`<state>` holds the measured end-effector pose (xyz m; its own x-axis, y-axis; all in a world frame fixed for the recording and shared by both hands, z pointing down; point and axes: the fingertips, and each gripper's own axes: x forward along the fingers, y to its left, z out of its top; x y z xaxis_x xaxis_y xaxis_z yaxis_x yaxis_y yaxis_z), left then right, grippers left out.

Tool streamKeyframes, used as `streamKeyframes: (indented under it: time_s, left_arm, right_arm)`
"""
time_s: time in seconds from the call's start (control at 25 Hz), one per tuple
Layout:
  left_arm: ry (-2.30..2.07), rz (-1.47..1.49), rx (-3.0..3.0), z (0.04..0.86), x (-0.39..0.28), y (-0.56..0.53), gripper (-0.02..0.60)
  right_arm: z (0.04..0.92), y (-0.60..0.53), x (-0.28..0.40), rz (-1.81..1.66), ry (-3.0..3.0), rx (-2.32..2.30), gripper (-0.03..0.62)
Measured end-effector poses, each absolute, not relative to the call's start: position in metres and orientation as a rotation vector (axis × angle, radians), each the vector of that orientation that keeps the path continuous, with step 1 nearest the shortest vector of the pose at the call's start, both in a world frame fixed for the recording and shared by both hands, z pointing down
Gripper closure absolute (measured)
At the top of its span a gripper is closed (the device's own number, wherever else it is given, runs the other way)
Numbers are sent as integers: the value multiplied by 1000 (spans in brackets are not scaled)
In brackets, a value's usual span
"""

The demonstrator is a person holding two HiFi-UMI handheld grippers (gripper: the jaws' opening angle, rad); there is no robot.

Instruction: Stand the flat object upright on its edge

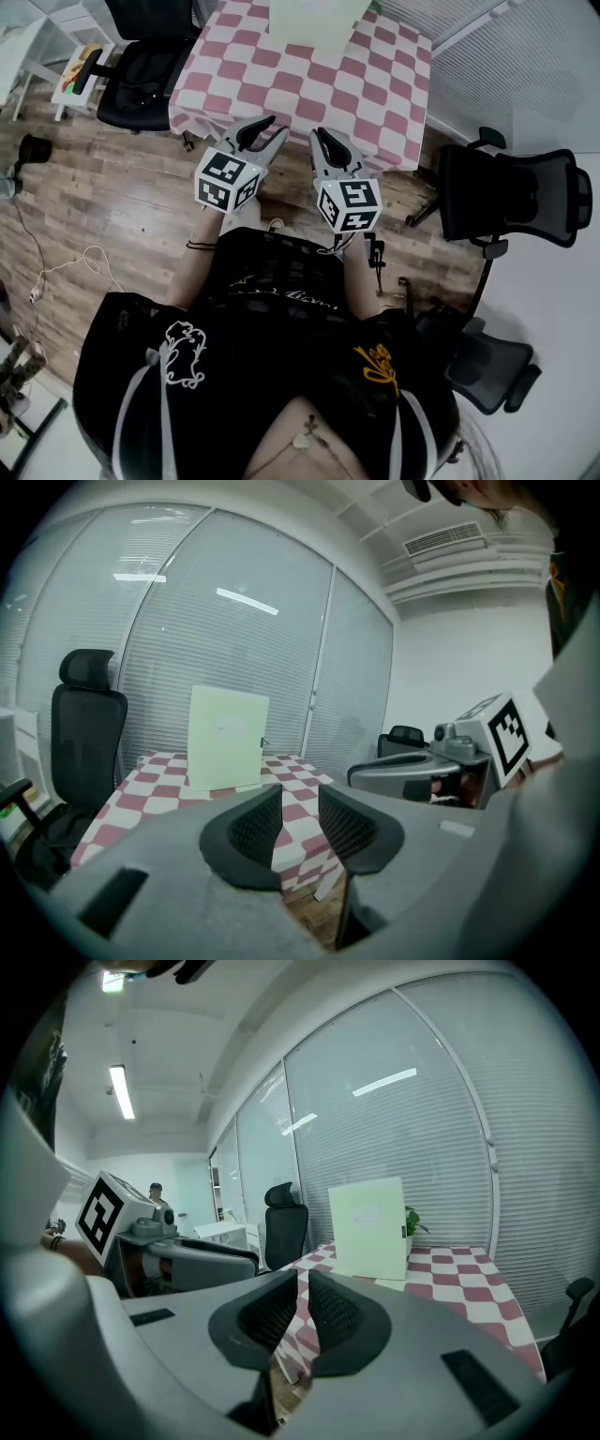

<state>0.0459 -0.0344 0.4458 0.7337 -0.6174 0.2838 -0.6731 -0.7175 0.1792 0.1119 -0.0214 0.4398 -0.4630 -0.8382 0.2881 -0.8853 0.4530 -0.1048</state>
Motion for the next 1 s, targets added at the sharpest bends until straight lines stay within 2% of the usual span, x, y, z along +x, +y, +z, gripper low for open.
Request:
streamKeyframes:
  time_s: [0.52, 1.0]
  left_arm:
    - [-1108, 344, 2626, 456, 39, 56, 451]
    - [-1139, 338, 2604, 456, 27, 87, 451]
  right_arm:
    - [449, 54, 96, 382, -2609, 1385, 554]
    - [452, 77, 77, 374, -2635, 1321, 558]
